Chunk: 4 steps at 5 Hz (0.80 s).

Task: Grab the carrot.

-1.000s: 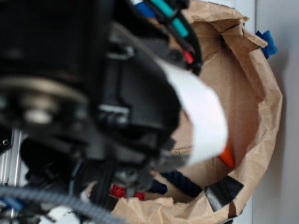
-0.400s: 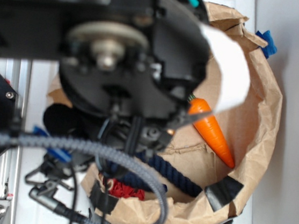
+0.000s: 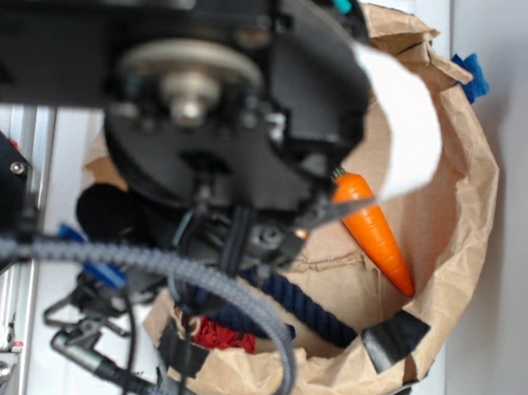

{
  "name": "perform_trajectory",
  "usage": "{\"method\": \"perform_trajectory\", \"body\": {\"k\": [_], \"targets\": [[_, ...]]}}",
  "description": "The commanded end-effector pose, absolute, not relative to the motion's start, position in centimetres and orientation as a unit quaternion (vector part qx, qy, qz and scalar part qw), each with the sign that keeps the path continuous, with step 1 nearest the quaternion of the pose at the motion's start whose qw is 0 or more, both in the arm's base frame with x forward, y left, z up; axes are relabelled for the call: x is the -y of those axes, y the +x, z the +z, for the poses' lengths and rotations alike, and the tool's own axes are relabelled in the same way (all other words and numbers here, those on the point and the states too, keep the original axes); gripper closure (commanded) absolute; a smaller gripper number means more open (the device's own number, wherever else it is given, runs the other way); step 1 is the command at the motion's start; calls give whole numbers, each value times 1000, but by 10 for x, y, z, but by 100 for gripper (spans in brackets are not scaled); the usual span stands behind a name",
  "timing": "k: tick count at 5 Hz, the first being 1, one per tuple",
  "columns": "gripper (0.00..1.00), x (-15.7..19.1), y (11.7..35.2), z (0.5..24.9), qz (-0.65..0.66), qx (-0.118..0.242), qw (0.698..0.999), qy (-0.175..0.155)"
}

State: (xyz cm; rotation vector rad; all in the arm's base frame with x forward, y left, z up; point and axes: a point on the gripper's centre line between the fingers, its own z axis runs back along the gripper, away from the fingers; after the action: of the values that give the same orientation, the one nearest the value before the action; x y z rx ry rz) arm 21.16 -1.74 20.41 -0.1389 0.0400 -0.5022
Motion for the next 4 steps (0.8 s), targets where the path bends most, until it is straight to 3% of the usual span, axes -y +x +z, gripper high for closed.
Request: {"method": "perform_trajectory", "body": {"k": [1,3,4], "targets": [[0,-1,221,184,-264,25,963,-40],[0,-27,247,154,-302,131,944,-18],[0,-30,266,150,-298,117,947,-19]]}}
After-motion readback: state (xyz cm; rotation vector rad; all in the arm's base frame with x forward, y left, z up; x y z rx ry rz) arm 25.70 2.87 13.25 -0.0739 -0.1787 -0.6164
